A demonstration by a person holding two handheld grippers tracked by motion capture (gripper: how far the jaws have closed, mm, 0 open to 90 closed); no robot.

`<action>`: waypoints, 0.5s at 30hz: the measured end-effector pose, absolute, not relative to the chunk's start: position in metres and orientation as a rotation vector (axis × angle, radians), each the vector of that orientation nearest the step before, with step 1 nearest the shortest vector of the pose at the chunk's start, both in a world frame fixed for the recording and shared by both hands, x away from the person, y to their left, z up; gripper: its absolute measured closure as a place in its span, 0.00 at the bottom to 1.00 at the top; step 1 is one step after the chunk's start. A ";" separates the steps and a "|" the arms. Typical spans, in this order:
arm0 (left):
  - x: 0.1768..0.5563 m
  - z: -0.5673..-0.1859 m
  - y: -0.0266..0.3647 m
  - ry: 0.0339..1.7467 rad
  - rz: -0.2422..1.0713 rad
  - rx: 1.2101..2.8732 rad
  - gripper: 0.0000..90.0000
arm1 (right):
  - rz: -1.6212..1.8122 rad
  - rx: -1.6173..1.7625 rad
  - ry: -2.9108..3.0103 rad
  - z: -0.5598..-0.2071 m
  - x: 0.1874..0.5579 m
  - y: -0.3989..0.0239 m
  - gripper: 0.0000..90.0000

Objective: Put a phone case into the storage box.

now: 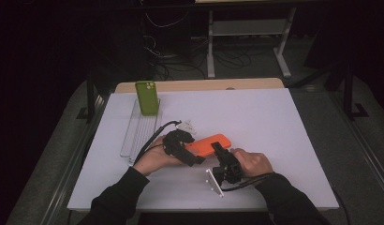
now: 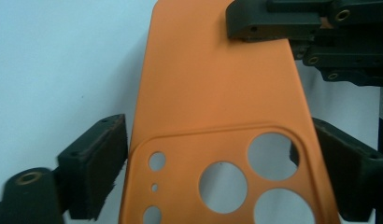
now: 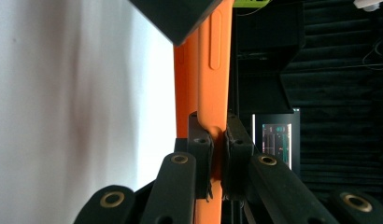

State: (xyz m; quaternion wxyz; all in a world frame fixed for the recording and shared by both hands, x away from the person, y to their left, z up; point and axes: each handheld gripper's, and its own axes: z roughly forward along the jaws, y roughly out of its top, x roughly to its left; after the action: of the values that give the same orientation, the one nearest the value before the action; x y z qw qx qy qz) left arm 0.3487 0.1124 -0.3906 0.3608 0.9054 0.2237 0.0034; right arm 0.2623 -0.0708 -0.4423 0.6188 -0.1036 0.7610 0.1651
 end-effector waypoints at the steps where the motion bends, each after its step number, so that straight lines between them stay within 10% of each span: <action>1: 0.349 -0.390 0.113 0.576 0.000 2.333 0.06 | 0.380 -0.237 1.750 -0.442 0.262 -0.071 0.92; 15: 0.348 -0.385 0.127 0.569 0.044 2.274 0.00 | 0.422 -0.127 1.831 -0.436 0.270 -0.078 0.92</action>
State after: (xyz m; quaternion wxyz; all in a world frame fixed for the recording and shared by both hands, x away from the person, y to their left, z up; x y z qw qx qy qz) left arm 0.3478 0.1271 -0.3847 0.3883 0.8938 0.2237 0.0172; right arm 0.2700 -0.0784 -0.4362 0.5884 -0.0547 0.7861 0.1810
